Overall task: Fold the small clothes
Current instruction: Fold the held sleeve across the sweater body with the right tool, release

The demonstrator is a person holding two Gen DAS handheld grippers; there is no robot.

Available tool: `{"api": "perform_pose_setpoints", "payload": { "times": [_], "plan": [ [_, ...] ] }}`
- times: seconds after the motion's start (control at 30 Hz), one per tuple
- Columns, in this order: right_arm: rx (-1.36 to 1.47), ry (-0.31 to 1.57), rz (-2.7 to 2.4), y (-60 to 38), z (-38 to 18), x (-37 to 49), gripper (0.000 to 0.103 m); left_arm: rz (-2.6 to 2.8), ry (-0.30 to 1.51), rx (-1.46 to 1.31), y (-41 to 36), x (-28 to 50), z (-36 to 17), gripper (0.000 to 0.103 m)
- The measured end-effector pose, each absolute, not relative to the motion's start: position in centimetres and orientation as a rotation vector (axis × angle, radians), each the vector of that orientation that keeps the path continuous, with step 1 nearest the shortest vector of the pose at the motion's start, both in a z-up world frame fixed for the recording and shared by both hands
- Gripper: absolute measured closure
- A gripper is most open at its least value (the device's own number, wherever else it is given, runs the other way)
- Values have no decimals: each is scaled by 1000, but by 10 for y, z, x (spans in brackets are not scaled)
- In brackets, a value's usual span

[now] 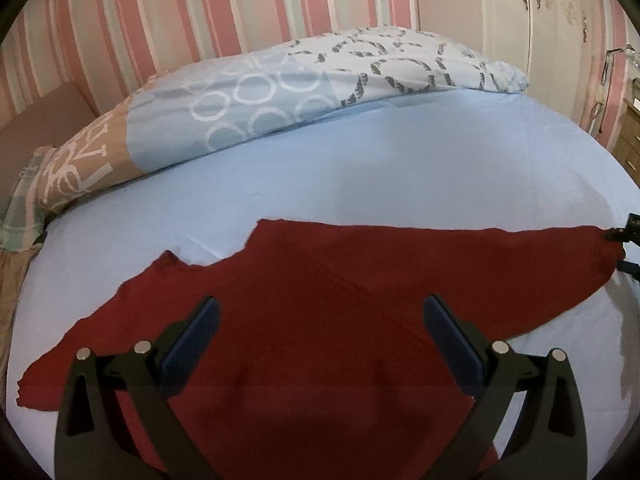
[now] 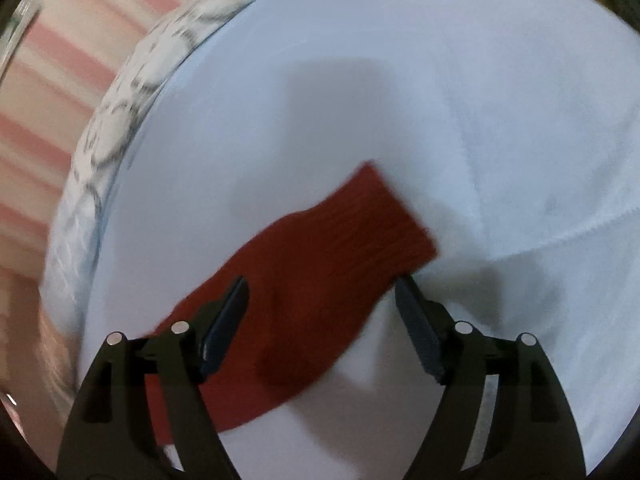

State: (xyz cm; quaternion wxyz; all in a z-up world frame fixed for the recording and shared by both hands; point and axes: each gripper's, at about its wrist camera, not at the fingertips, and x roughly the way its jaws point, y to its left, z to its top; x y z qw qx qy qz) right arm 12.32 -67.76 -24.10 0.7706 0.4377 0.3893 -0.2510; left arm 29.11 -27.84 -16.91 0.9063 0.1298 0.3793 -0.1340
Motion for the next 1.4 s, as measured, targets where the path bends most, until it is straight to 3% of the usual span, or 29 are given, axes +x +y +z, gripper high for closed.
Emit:
{"api": "perform_pose_setpoints", "payload": {
  "times": [0.23,0.3,0.33,0.4,0.43,0.73,1.07,1.4],
  "plan": [
    [897,859,-608,-693,-241,130,25,-275,766,284,-276,288,-164,2],
    [846,873,-616,-695,-240,144,40,-268,766,291,-275,287,-164,2],
    [833,877,-614,-696,-240,149,59,-267,765,296,-274,285,-163,2],
    [820,890,-586,-695,-241,157,82,-261,759,312,-271,283,-162,2],
    [800,893,-581,-694,-240,156,83,-254,755,320,-270,282,-161,2],
    [451,805,-457,-611,-180,152,86,-219,769,258,-233,290,-149,2],
    [412,761,-148,-431,-115,202,86,-168,798,188,-150,309,-144,2],
    [446,820,190,-225,-125,298,86,-31,807,163,-25,311,-138,2]
  ]
}}
